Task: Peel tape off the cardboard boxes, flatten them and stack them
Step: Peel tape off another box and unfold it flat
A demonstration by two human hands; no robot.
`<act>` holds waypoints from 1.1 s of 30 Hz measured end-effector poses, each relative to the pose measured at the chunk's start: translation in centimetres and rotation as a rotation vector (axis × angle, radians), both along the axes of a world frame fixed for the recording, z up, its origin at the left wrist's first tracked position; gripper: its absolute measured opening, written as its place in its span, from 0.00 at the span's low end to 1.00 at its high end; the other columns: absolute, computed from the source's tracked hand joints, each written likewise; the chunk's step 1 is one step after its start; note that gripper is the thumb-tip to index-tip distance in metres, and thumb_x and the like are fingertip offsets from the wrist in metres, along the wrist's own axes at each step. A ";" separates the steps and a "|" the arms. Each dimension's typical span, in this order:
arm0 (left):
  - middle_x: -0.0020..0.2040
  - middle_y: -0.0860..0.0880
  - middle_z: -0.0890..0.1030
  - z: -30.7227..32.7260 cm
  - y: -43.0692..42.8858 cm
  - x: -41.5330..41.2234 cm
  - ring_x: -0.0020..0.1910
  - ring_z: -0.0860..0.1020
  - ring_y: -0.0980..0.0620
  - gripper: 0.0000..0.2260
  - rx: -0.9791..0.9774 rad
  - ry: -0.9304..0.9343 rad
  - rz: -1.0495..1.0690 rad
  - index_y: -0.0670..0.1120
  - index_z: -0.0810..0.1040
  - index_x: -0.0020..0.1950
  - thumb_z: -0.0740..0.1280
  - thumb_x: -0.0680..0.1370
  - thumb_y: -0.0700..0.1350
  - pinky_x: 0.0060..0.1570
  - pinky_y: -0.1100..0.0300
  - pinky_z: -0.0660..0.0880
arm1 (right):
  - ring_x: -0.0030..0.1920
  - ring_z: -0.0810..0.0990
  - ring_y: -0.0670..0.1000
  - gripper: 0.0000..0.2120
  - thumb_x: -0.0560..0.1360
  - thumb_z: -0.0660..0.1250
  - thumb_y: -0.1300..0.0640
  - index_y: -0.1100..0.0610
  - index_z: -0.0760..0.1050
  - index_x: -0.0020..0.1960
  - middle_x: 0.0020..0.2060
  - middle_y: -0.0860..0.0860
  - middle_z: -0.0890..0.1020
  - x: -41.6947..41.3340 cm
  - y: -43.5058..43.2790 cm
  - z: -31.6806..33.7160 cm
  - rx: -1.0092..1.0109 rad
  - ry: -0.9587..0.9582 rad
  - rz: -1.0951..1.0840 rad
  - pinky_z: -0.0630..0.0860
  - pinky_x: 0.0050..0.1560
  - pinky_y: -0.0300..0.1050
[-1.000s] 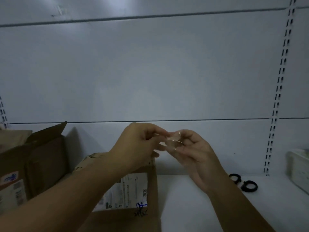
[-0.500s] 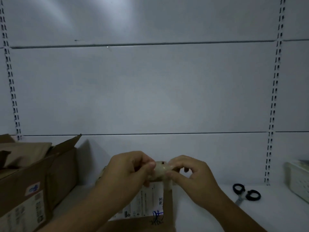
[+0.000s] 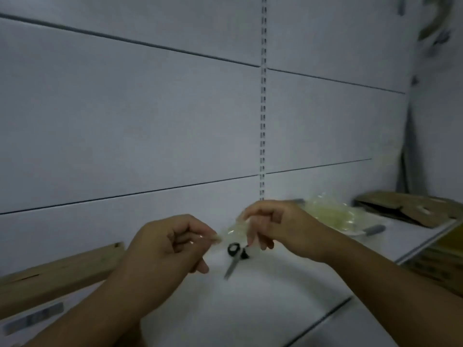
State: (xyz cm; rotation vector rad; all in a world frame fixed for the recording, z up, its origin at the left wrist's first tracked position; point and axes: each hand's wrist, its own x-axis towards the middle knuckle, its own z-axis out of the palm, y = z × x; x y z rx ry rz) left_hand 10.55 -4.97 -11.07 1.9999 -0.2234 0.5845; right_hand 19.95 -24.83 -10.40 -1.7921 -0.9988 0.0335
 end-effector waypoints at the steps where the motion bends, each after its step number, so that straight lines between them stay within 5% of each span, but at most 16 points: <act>1: 0.32 0.45 0.84 0.1 -1.2 0.7 0.28 0.81 0.51 0.12 -0.013 -0.025 -0.031 0.48 0.83 0.36 0.68 0.74 0.33 0.31 0.64 0.78 | 0.32 0.77 0.47 0.14 0.76 0.60 0.45 0.53 0.78 0.52 0.36 0.53 0.82 0.1 -1.6 0.1 0.086 0.106 -0.006 0.74 0.35 0.41; 4: 0.33 0.48 0.84 0.3 -4.9 2.8 0.27 0.81 0.55 0.08 -0.078 -0.054 -0.123 0.43 0.82 0.39 0.67 0.74 0.32 0.28 0.69 0.75 | 0.37 0.80 0.50 0.26 0.69 0.61 0.35 0.54 0.77 0.54 0.39 0.53 0.82 0.1 -5.3 0.2 0.138 0.247 -0.048 0.78 0.38 0.42; 7: 0.32 0.51 0.84 0.2 -8.2 4.6 0.29 0.82 0.57 0.09 0.002 -0.023 -0.217 0.49 0.82 0.40 0.68 0.74 0.36 0.31 0.68 0.76 | 0.40 0.81 0.47 0.06 0.73 0.69 0.55 0.55 0.79 0.48 0.39 0.50 0.82 0.2 -7.3 -0.4 -0.001 0.100 -0.205 0.80 0.43 0.42; 11: 0.32 0.57 0.83 0.2 -11.3 7.4 0.29 0.79 0.63 0.12 0.181 -0.028 -0.284 0.60 0.79 0.44 0.68 0.75 0.41 0.31 0.72 0.71 | 0.35 0.79 0.47 0.11 0.71 0.69 0.71 0.56 0.79 0.42 0.34 0.51 0.80 2.8 -10.8 -0.2 0.128 0.048 -0.400 0.79 0.40 0.40; 17: 0.33 0.59 0.80 1.8 -14.7 12.2 0.28 0.79 0.64 0.10 0.295 -0.100 -0.248 0.52 0.82 0.45 0.64 0.77 0.39 0.29 0.75 0.69 | 0.30 0.78 0.48 0.08 0.73 0.67 0.67 0.57 0.75 0.38 0.34 0.54 0.78 8.8 -15.9 0.9 0.269 -0.074 -0.778 0.79 0.38 0.44; 20: 0.36 0.59 0.80 2.1 -15.5 14.7 0.29 0.79 0.65 0.11 0.429 -0.076 -0.238 0.55 0.80 0.43 0.63 0.77 0.40 0.27 0.76 0.68 | 0.39 0.79 0.46 0.07 0.74 0.67 0.64 0.53 0.78 0.43 0.39 0.46 0.80 12.8 -17.2 0.9 0.096 -0.293 -0.980 0.77 0.41 0.41; 25: 0.41 0.59 0.82 0.7 -14.3 17.0 0.36 0.81 0.62 0.12 0.672 0.070 -0.212 0.60 0.76 0.39 0.63 0.77 0.43 0.41 0.67 0.78 | 0.48 0.78 0.57 0.12 0.77 0.61 0.58 0.66 0.78 0.50 0.49 0.59 0.79 18.3 -16.8 -2.2 -0.437 -0.317 -0.778 0.72 0.47 0.43; 30: 0.42 0.60 0.80 0.2 -12.4 18.0 0.38 0.81 0.61 0.12 0.792 0.149 -0.141 0.61 0.75 0.39 0.64 0.77 0.44 0.40 0.70 0.76 | 0.44 0.69 0.52 0.21 0.80 0.54 0.46 0.52 0.67 0.31 0.37 0.49 0.71 20.3 -16.2 -4.0 -0.671 -0.218 -0.687 0.65 0.47 0.45; 33: 0.43 0.59 0.81 0.4 -12.1 18.1 0.38 0.82 0.60 0.10 0.831 0.164 -0.134 0.60 0.75 0.39 0.63 0.77 0.45 0.39 0.71 0.76 | 0.50 0.72 0.52 0.17 0.81 0.51 0.47 0.51 0.74 0.42 0.50 0.53 0.74 19.9 -16.4 -3.5 -0.712 -0.142 -0.580 0.68 0.51 0.44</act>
